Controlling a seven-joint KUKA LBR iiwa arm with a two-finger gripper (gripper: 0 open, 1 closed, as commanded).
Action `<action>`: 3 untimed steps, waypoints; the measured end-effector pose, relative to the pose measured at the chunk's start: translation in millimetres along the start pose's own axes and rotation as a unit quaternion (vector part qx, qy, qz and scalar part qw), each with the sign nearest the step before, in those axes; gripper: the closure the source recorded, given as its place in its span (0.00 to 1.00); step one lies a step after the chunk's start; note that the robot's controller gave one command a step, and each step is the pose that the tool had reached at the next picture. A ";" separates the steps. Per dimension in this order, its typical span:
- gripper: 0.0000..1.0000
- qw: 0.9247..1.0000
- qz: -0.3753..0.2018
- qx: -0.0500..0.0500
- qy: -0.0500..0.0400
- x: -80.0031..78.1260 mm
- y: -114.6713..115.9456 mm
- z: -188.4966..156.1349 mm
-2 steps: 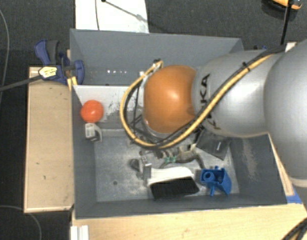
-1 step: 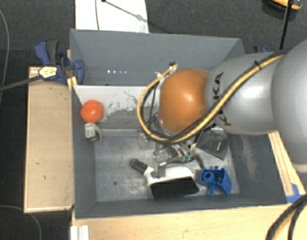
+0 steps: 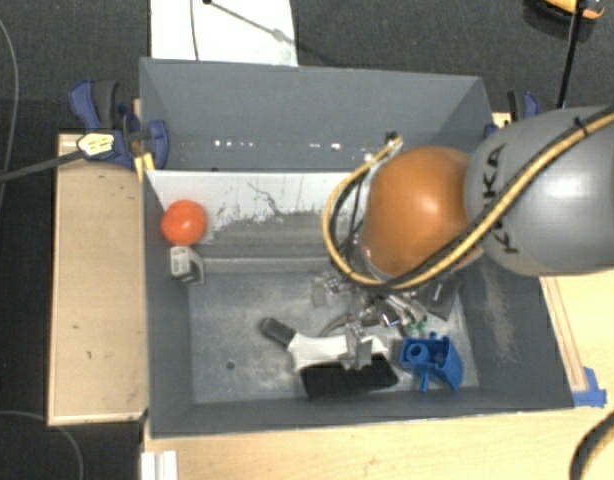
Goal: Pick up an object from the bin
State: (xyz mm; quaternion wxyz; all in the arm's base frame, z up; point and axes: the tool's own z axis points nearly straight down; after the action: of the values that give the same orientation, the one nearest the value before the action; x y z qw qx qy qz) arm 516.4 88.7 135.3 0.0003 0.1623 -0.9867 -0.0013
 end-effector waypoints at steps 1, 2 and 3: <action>0.00 0.999 -0.040 0.001 -0.004 4.4 -11.4 48.7; 1.00 0.998 0.064 -0.002 0.001 10.5 -30.6 63.7; 1.00 0.998 0.064 -0.002 0.001 10.5 -30.6 63.7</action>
Offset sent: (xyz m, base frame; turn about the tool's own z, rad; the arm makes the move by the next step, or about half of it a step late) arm -0.0002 -0.0339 -0.0653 0.1260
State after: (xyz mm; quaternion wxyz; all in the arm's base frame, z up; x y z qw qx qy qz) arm 516.2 56.5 71.5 0.0021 0.0989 -0.9951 -0.0027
